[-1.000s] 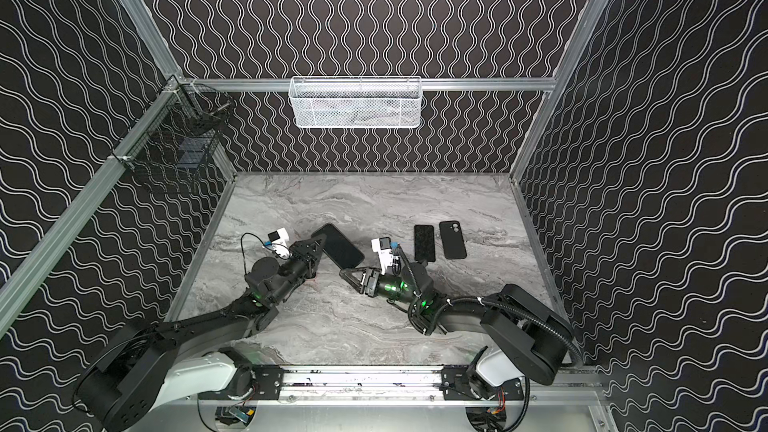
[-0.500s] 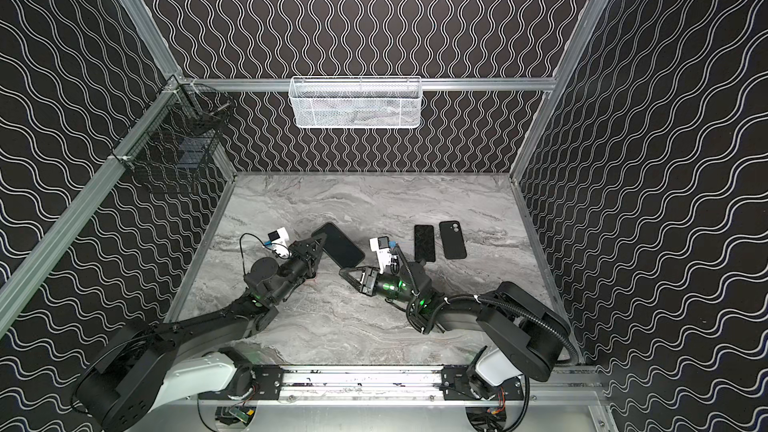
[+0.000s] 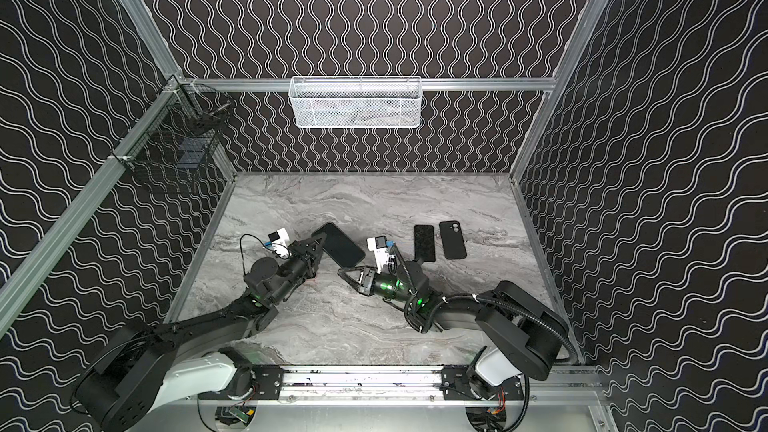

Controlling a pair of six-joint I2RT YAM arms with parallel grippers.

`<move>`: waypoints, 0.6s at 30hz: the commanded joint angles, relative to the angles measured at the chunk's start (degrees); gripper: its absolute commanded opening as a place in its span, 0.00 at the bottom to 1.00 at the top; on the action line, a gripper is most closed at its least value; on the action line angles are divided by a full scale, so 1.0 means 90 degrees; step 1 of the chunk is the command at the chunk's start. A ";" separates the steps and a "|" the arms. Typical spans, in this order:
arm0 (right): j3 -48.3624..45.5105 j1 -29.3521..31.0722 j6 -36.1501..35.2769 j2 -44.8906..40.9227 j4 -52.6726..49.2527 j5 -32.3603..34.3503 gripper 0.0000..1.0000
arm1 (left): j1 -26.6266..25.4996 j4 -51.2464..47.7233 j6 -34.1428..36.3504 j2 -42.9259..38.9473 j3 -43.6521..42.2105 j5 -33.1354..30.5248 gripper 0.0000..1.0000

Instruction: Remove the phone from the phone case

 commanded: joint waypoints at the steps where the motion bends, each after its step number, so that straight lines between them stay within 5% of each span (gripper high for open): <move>1: 0.0060 0.0028 -0.0161 0.0058 0.0335 0.0084 0.20 | -0.0001 0.0110 -0.0081 -0.0008 0.0027 0.0056 0.00; 13: -0.0194 0.0092 -0.0729 0.0036 0.0486 0.0318 0.12 | -0.0006 -0.0179 -0.0350 -0.0200 0.0004 0.0064 0.00; 18: -0.0329 0.0091 -0.0571 0.0129 0.0950 0.0249 0.16 | -0.0001 -0.0202 -0.0319 -0.0290 -0.0028 0.0064 0.00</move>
